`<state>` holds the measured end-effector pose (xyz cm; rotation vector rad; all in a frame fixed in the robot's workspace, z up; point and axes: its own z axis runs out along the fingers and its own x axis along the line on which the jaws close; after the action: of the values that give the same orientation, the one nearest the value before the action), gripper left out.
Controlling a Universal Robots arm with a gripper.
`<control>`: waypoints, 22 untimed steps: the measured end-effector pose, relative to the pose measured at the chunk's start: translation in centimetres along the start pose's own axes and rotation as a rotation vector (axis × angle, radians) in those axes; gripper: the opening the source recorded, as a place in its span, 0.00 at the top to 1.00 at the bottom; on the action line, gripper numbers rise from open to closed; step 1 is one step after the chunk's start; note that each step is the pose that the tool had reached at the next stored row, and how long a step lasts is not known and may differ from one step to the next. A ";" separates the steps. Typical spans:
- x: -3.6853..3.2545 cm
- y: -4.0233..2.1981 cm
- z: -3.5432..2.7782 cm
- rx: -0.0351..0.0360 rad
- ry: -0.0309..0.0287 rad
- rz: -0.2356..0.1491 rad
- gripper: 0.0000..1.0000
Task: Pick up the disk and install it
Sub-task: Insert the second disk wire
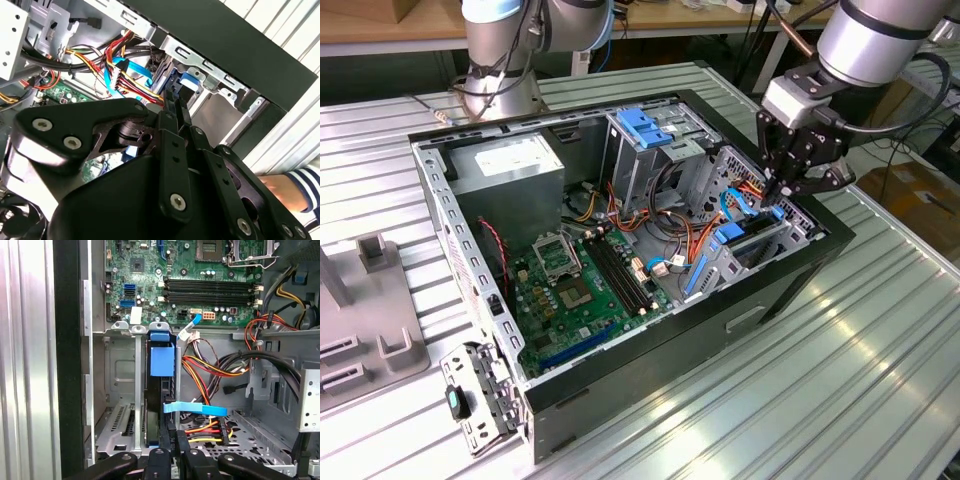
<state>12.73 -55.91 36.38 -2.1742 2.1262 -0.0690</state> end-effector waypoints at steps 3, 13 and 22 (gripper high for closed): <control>0.00 0.03 0.28 -0.0002 -0.0009 -0.008 0.83; -0.04 0.06 0.53 -0.0005 -0.0021 -0.015 0.83; -0.03 0.09 0.80 -0.0005 -0.0023 -0.015 0.83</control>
<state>12.72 -55.85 35.57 -2.1895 2.1092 -0.0670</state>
